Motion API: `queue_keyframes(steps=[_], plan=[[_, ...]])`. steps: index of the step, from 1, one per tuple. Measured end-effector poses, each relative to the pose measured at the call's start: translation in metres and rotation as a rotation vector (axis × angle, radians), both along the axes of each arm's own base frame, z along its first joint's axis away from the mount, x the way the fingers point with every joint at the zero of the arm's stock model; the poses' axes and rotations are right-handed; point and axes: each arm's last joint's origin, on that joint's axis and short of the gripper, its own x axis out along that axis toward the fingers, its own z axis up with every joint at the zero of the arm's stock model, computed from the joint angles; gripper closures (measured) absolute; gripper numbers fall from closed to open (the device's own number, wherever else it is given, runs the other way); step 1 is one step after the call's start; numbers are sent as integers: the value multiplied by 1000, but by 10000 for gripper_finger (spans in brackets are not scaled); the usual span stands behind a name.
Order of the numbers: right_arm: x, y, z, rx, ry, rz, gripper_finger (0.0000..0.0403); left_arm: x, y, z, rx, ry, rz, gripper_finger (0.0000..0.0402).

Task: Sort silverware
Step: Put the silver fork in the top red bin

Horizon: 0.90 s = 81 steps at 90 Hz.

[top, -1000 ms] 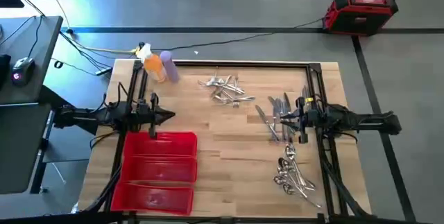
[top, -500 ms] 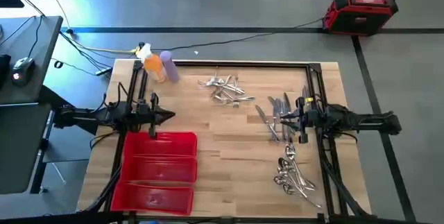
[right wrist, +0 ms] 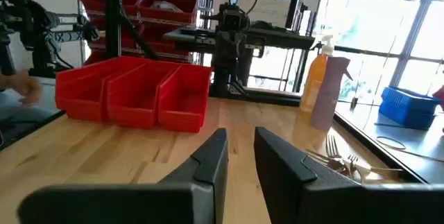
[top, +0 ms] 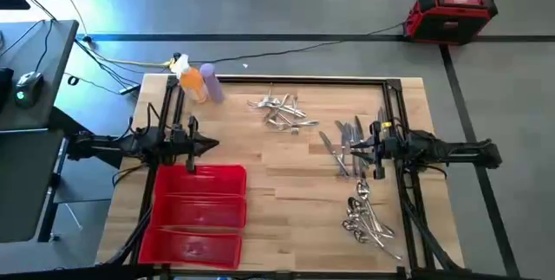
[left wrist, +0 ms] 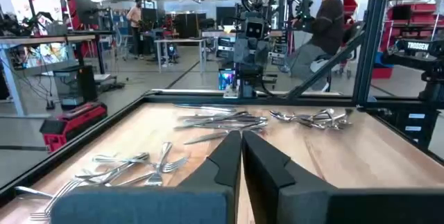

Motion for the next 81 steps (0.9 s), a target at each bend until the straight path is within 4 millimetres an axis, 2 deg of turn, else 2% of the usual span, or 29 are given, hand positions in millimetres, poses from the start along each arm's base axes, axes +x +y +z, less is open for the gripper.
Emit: queue_keyframes(steps=[24,40,59,67,81], plan=[[0,-2,1,-75,-14,-53,347,0,0,0,0,0,-1,402],[-2,-2,16,267,-169,-38,347,0,0,0,0,0,0,402],[-12,-4,45,433,-487,-5,347,0,0,0,0,1,0,402],[-13,-4,46,434,-504,0,347,0,0,0,0,0,0,402],[-5,-5,37,525,-405,-63,347,0,0,0,0,1,-1,402]])
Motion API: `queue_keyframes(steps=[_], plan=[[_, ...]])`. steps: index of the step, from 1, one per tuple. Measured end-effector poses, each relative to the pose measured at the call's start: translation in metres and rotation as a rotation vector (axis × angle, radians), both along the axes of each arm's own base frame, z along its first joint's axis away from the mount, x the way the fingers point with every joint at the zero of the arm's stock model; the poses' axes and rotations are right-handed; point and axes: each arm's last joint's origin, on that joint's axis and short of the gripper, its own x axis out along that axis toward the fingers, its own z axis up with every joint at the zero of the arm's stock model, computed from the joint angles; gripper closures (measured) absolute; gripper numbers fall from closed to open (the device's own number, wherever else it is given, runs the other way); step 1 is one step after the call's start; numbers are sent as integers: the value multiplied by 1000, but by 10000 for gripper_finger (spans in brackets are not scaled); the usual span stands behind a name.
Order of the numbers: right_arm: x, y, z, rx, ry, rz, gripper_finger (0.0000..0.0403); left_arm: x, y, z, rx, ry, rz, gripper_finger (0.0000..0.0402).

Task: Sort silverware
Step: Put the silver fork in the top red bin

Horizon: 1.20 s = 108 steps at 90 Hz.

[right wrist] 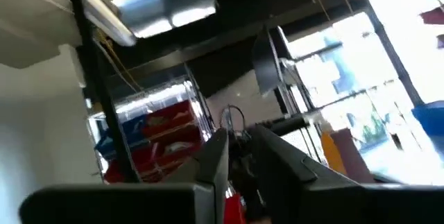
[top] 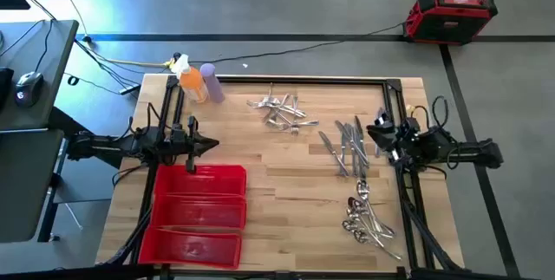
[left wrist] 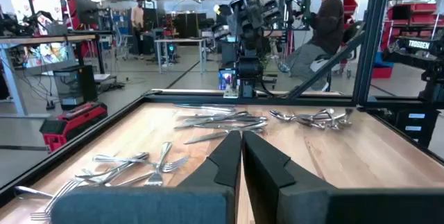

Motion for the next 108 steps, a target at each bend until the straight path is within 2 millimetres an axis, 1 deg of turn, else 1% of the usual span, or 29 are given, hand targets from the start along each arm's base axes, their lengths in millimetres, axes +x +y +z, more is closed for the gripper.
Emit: queue_keyframes(steps=[11,19,29,43,52,62,73,78,85,91,99,108], plan=[[9,0,-9,6,112,-6,347,0,0,0,0,0,0,402],[17,1,-13,-8,206,26,347,0,0,0,0,0,0,402],[27,3,-7,-48,326,74,347,0,0,0,0,0,0,402],[47,4,5,-141,581,79,347,0,0,0,0,0,1,402],[66,2,16,-182,726,75,347,0,0,0,0,1,0,402],[94,-6,21,-231,877,91,347,0,0,0,0,2,0,402],[133,-26,22,-294,972,170,347,0,0,0,0,2,0,402],[150,-39,17,-311,1015,186,346,0,0,0,0,2,0,402],[171,-60,7,-321,1085,157,340,0,0,0,0,2,0,402],[186,-82,-1,-324,1129,139,328,0,0,0,0,3,0,402],[204,-108,-9,-310,1152,167,304,0,0,0,0,2,1,402],[223,-132,-20,-286,1218,213,274,0,0,0,0,3,0,402]])
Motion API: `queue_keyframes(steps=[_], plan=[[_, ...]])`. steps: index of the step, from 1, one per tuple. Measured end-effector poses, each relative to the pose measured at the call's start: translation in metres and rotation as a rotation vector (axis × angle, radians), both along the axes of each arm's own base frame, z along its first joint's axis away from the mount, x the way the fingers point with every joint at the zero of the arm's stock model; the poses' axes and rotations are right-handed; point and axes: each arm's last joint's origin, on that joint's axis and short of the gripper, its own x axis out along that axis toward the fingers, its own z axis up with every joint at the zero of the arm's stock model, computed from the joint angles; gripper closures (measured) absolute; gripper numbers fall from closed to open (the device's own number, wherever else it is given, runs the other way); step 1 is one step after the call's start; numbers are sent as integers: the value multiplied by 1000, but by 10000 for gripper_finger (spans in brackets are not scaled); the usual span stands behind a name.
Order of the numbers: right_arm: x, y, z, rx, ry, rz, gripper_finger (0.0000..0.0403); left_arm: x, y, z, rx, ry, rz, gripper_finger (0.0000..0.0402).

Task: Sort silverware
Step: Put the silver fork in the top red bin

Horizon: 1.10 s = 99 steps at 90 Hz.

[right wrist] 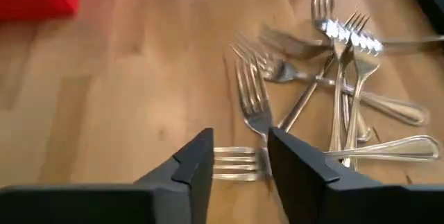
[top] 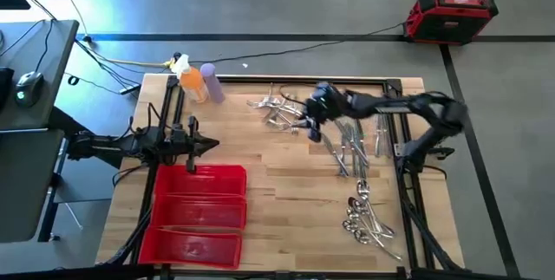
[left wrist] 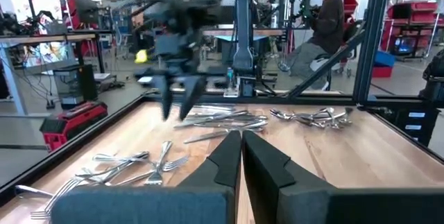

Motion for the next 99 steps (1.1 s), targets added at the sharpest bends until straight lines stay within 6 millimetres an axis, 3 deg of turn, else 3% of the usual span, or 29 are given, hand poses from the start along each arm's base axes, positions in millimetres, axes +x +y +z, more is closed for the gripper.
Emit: queue_keyframes(steps=[22,37,67,99], plan=[[33,-29,-47,-15,271,105,246,0,0,0,0,0,0,402],[42,-37,-57,-65,349,60,252,0,0,0,0,0,0,402],[40,-34,-66,-17,361,5,281,0,0,0,0,0,0,402],[49,-9,-77,-120,442,-66,290,0,0,0,0,0,0,402]])
